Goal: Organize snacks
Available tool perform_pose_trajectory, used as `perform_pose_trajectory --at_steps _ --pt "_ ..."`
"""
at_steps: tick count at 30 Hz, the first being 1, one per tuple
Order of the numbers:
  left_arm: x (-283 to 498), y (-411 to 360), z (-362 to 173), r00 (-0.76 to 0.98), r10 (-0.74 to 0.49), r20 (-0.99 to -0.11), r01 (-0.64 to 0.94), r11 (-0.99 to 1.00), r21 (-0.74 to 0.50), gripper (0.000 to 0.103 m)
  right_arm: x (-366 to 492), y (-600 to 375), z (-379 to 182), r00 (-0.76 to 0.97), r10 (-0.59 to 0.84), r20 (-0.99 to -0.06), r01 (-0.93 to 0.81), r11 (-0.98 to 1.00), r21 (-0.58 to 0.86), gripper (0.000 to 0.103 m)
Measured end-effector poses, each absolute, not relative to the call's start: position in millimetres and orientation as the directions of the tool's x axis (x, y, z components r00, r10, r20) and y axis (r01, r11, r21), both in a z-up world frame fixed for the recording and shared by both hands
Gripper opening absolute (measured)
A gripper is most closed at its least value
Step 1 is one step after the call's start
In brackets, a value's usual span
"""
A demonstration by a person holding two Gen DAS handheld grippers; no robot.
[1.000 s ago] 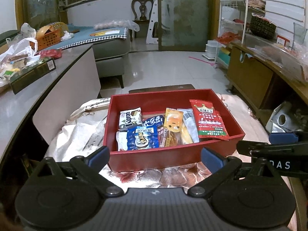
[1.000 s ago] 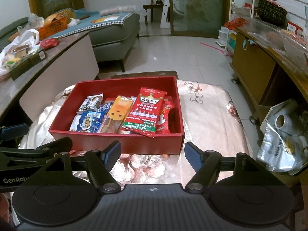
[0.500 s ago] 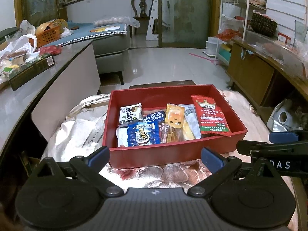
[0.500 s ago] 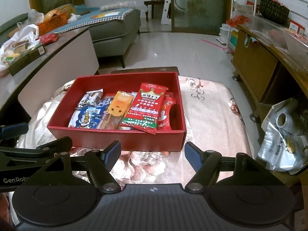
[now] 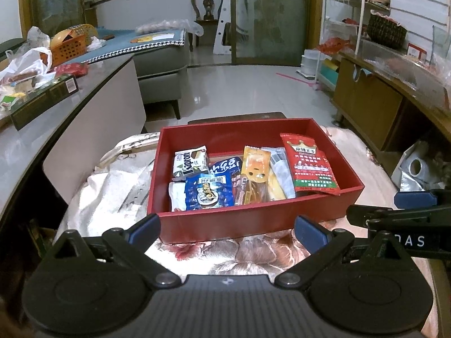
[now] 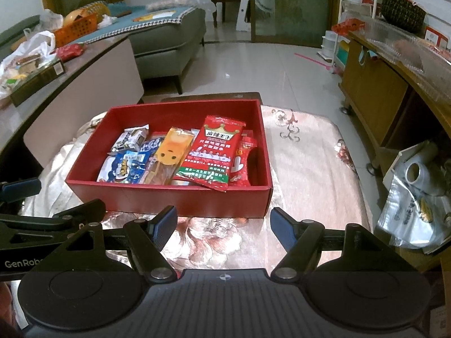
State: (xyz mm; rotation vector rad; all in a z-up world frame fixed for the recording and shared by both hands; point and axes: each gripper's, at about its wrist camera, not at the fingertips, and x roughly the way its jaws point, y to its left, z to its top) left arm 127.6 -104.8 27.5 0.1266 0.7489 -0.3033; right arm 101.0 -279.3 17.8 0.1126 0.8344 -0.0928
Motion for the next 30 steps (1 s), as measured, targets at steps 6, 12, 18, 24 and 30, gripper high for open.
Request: perform_pose_trajectory --at_steps 6,12,18,24,30 --pt "127.4 -104.4 25.8 0.687 -0.224 -0.691 0.316 0.949 0.007 0.098 102.3 -277.8 16.5 0.661 -0.039 -0.749 0.125 0.99 0.059 0.079" --pt "127.2 -104.7 24.0 0.683 -0.222 -0.696 0.318 0.948 0.009 0.098 102.3 -277.4 14.8 0.654 -0.04 -0.755 0.124 0.991 0.055 0.079" --pt "127.1 -105.1 22.7 0.679 -0.223 -0.699 0.321 0.947 0.01 0.098 102.3 -277.7 13.9 0.65 -0.039 -0.759 0.123 0.991 0.054 0.079" --pt "126.4 -106.1 21.9 0.682 -0.222 -0.697 0.323 0.946 0.015 0.098 102.4 -277.4 13.3 0.648 -0.04 -0.761 0.123 0.991 0.052 0.079" --pt "127.9 -104.1 20.0 0.674 -0.22 -0.705 0.315 0.949 0.004 0.098 101.3 -279.1 13.7 0.648 -0.045 -0.76 0.125 0.991 0.048 0.084"
